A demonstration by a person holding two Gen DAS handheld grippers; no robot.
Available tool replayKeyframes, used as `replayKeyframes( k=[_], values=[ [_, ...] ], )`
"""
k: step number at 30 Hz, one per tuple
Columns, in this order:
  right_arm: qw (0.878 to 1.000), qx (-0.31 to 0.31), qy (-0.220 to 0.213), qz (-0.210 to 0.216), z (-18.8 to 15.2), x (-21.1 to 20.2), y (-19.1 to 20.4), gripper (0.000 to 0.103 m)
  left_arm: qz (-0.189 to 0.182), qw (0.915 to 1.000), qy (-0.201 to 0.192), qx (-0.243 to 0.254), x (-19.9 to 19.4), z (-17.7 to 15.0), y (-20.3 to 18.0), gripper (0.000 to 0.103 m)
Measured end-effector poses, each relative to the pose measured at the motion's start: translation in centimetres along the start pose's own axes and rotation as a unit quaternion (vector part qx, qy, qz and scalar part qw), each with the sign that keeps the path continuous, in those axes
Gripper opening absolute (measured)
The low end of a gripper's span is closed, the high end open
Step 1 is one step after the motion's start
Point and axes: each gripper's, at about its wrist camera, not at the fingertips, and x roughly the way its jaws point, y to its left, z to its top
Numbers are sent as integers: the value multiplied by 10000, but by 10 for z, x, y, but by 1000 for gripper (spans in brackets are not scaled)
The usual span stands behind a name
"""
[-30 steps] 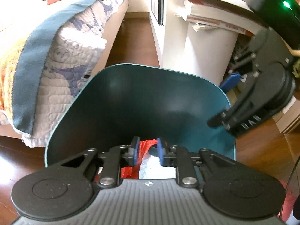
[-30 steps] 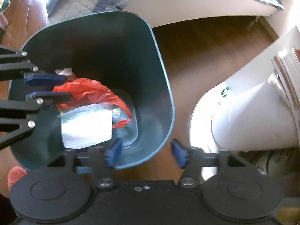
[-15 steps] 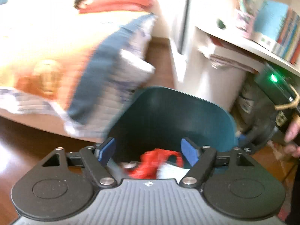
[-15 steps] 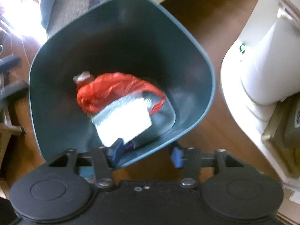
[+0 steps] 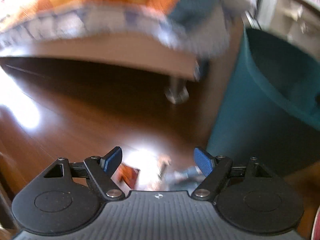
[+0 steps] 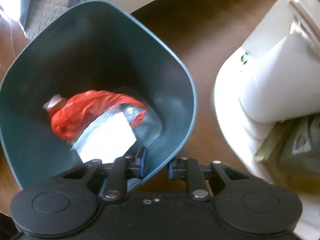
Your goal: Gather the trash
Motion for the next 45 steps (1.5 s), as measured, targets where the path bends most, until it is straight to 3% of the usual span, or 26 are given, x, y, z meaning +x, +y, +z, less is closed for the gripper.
replayKeyframes(
  k=[4, 9, 14, 20, 24, 29, 30, 31, 33, 36, 45],
  values=[
    [9995, -250, -7, -200, 2, 1, -6, 11, -86, 9985, 513, 143, 50, -18, -14, 79],
    [9988, -269, -16, -417, 5, 3, -17, 9, -379, 9935, 1069, -110, 102, -27, -22, 79],
    [9976, -362, -23, -586, 2, 1, -17, 9, -676, 9868, 1446, -284, 128, -33, -32, 79],
    [9930, -558, -184, -1026, 4, -10, -18, 9, -847, 9770, 1743, -890, 152, -28, -26, 79],
    [9879, -701, -330, -1343, 13, -26, -19, 7, -631, 9723, 1995, -1038, 171, -30, -28, 79],
    [9789, -937, -501, -1745, 21, -37, -12, 7, -399, 9727, 2087, -935, 182, -36, -34, 78],
    [9771, -1009, -508, -1803, 21, -39, -7, 7, -362, 9731, 2080, -924, 182, -37, -35, 71],
    [9756, -1096, -504, -1834, 22, -40, -2, 7, -362, 9731, 2082, -913, 182, -39, -35, 56],
    [9743, -1218, -511, -1822, 21, -44, 8, 7, -304, 9730, 2096, -913, 180, -41, -37, 35],
    [9738, -1368, -505, -1745, 19, -48, 19, 8, -180, 9756, 2019, -840, 176, -45, -39, 12],
    [9607, -2042, -643, -1769, 21, -66, 66, 6, -114, 9859, 1484, -762, 124, -48, -32, 7]
  ],
)
